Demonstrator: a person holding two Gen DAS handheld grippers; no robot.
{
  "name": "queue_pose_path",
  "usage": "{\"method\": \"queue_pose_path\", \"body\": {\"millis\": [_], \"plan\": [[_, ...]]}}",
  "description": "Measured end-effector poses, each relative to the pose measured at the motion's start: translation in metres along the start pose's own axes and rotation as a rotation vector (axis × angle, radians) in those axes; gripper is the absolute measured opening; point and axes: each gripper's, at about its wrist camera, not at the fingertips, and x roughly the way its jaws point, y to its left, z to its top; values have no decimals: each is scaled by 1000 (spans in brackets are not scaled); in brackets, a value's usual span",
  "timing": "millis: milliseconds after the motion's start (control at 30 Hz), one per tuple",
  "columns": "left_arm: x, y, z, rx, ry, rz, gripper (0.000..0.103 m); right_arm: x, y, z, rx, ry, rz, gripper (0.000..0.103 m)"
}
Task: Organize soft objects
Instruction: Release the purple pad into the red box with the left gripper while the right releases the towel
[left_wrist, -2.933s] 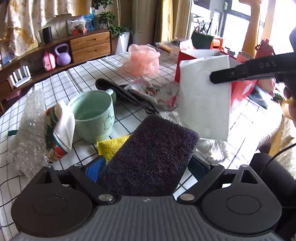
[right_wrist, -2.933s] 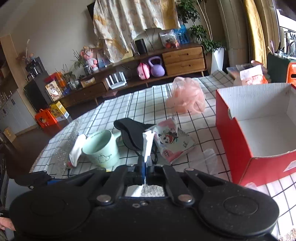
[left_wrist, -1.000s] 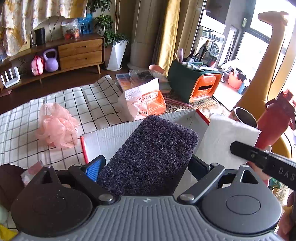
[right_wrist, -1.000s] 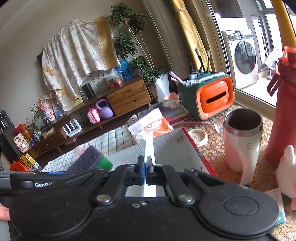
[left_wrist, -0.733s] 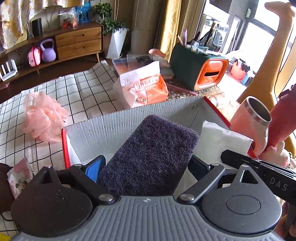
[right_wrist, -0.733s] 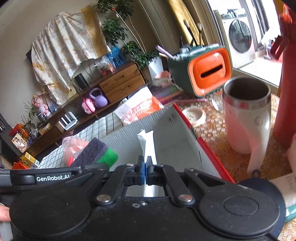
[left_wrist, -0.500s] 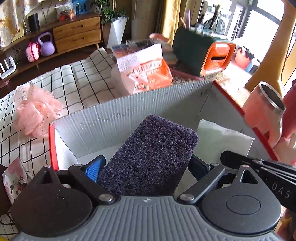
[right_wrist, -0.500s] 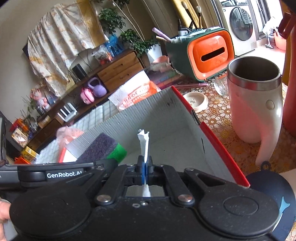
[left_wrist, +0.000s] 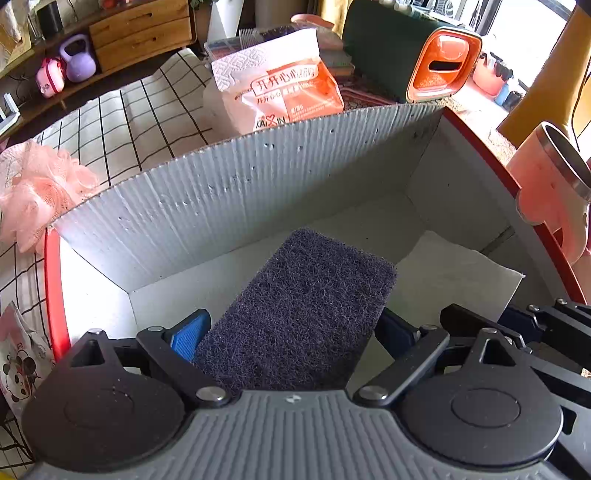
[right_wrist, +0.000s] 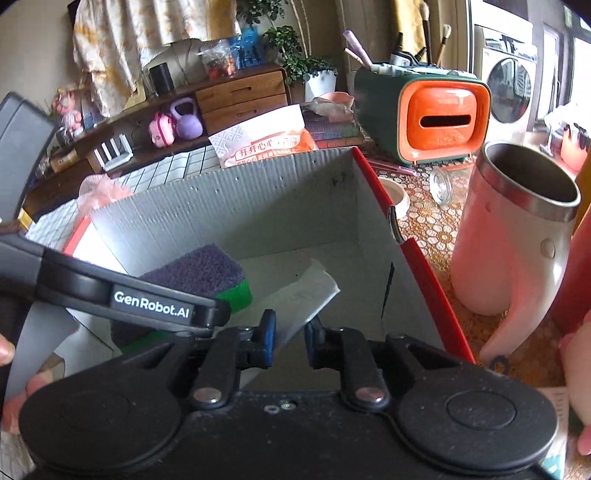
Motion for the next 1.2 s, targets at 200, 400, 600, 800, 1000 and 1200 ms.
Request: {"method": "queue_pose_path", "body": {"millis": [200, 400, 600, 800, 1000, 1200], "plan": [[5, 4, 2, -31, 38, -14, 97, 0, 6, 1, -83, 15, -36, 38], [-1, 5, 1, -40, 12, -47, 98, -5, 9, 2, -125, 15, -37, 57], [-17, 2, -1, -29, -44, -80, 101, -17, 13, 1, -140, 2, -25, 65], [-52, -1, -10, 27, -122, -75, 101, -36, 16, 0, -127, -19, 2, 70], [-89, 10, -26, 34, -187, -75, 101, -60, 24, 0, -119, -47, 17, 78], [-128, 24, -47, 56, -266, -58, 101, -84, 36, -6, -105, -78, 40, 85]]}}
